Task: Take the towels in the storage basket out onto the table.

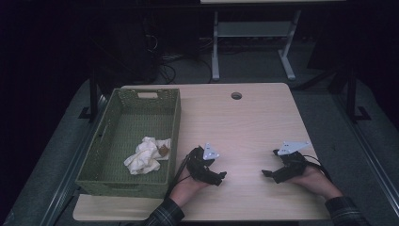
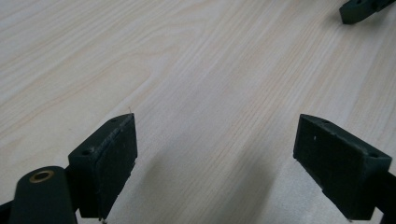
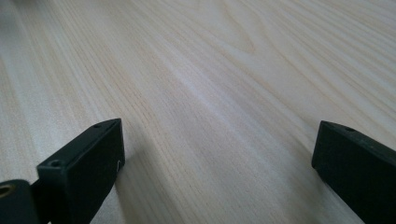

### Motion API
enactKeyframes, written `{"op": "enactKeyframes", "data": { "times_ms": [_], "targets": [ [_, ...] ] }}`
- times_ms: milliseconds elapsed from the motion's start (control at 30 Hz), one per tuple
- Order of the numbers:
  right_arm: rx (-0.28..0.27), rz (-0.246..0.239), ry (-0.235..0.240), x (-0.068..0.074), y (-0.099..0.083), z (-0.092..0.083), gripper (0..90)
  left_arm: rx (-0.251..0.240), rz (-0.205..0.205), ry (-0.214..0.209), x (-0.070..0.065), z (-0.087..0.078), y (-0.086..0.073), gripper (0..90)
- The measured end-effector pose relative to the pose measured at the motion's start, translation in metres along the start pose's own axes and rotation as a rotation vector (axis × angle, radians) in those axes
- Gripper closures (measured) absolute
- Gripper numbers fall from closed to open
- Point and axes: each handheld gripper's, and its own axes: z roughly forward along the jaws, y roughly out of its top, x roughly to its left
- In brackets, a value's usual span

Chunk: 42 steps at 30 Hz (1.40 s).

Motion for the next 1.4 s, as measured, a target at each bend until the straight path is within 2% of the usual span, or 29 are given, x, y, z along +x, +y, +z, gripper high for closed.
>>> {"op": "enactKeyframes", "data": {
  "times_ms": [133, 367, 1000, 1400],
  "targets": [
    [0.000, 0.000, 0.000, 0.000, 0.000, 0.000, 2.0, -0.010, -0.008, 0.002, 0.001, -0.003, 0.002, 13.1],
    [0.000, 0.000, 0.000, 0.000, 0.000, 0.000, 2.0, -0.003, -0.007, -0.005, -0.001, -0.007, 0.005, 13.3],
    [0.000, 0.000, 0.000, 0.000, 0.000, 0.000, 2.0, 0.004, -0.002, 0.006, -0.001, -0.021, 0.016, 13.5],
    [0.000, 0.000, 0.000, 0.000, 0.000, 0.000, 2.0, -0.007, -0.015, -0.022, 0.002, -0.029, 0.024, 13.5]
  ]
}}
